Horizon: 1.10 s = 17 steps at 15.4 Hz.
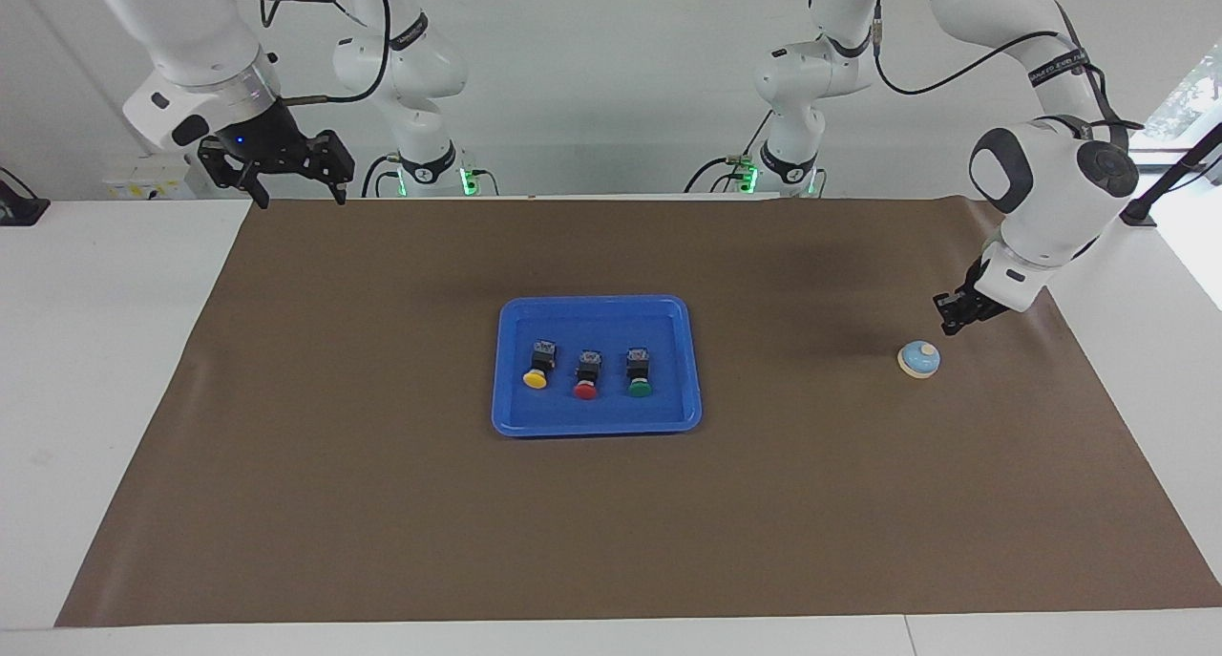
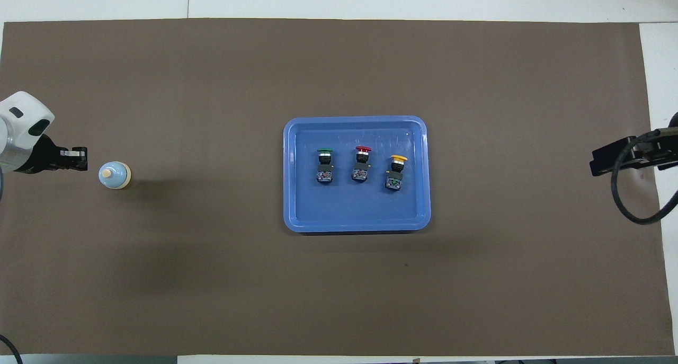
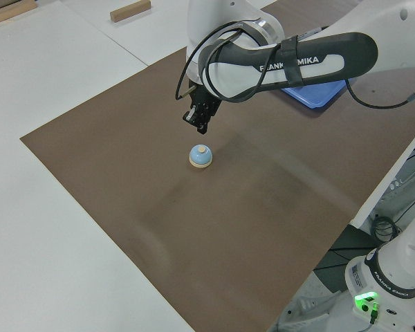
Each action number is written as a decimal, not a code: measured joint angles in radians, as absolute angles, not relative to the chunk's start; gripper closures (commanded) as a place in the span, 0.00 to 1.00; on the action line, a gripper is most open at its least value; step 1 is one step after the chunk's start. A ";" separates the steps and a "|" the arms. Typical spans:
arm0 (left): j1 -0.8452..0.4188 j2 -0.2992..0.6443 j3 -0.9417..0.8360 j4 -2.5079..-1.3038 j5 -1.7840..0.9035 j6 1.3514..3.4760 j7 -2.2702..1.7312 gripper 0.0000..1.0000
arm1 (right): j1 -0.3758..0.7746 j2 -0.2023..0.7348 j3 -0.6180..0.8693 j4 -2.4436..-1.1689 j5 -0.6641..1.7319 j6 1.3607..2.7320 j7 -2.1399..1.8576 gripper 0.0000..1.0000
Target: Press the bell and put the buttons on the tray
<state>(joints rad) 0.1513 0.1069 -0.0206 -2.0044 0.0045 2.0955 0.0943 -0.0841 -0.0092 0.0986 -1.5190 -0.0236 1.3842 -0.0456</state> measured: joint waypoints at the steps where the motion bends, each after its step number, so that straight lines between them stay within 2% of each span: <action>1: 0.155 0.109 -0.020 -2.011 0.004 2.110 0.095 1.00 | -0.081 -0.009 0.093 -1.519 -0.024 1.384 -0.046 0.00; 7: 0.156 0.129 -0.026 -2.076 0.004 2.175 0.095 1.00 | -0.054 -0.009 0.041 -1.519 -0.023 1.384 -0.046 0.00; 17: 0.152 0.173 -0.027 -2.085 0.004 2.219 0.095 1.00 | -0.049 -0.009 0.043 -1.521 -0.023 1.385 -0.046 0.00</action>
